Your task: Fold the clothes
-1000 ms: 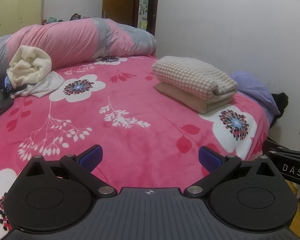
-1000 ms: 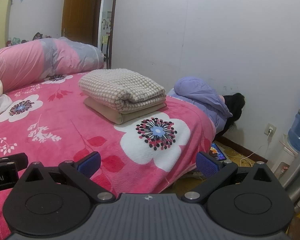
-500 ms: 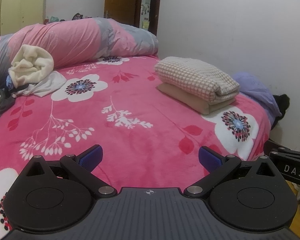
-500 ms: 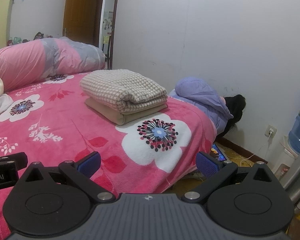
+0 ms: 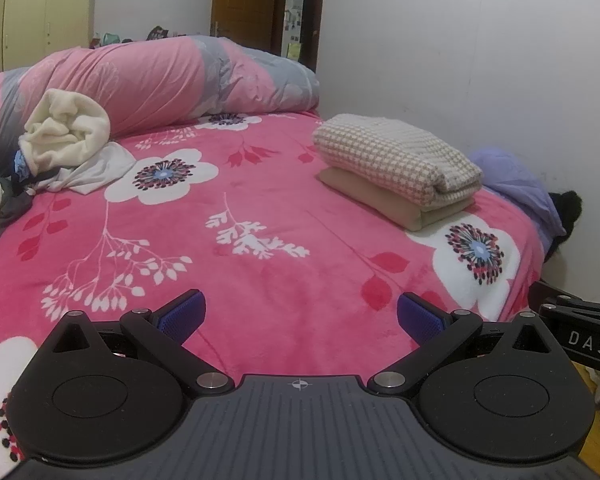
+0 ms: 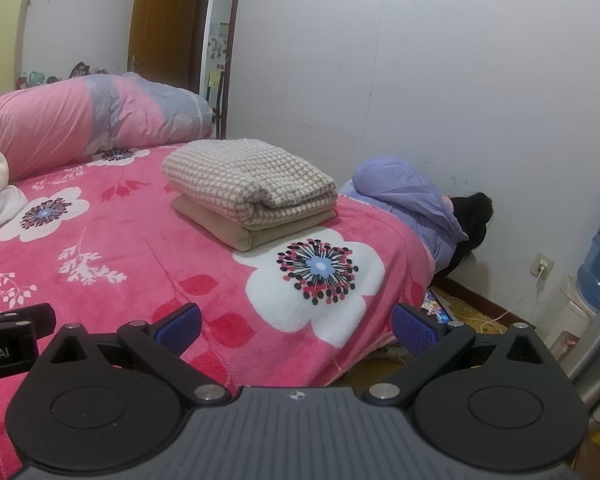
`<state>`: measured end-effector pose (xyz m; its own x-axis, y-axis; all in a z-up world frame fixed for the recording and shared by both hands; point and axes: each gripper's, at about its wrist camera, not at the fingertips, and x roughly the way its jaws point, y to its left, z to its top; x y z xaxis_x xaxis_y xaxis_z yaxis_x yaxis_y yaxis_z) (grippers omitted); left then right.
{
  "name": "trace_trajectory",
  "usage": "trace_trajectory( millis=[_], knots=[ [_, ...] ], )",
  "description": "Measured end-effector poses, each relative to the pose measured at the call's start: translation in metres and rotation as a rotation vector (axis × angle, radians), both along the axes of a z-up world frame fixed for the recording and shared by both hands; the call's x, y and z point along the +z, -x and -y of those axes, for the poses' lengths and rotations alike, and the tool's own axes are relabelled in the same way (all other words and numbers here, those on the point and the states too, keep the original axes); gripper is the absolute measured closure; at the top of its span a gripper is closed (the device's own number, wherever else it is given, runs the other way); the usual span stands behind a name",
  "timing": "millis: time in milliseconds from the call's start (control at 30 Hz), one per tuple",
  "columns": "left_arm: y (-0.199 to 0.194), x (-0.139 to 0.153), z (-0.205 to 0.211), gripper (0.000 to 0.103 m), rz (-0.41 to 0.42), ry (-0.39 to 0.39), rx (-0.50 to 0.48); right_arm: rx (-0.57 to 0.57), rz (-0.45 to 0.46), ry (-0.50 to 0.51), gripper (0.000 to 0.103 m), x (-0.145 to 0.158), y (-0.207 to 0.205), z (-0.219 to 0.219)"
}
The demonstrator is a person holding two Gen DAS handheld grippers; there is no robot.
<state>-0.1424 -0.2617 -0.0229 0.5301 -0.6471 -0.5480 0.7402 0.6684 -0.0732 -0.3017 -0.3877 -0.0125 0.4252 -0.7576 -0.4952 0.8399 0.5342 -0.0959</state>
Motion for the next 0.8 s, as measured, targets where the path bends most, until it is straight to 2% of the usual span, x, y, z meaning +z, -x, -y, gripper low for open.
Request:
trace_trajectory(
  millis=[800],
  knots=[
    [-0.0002, -0.0020, -0.0002, 0.000, -0.002, -0.004, 0.000, 0.000, -0.003, 0.000, 0.000, -0.0007, -0.0005, -0.0010]
  ],
)
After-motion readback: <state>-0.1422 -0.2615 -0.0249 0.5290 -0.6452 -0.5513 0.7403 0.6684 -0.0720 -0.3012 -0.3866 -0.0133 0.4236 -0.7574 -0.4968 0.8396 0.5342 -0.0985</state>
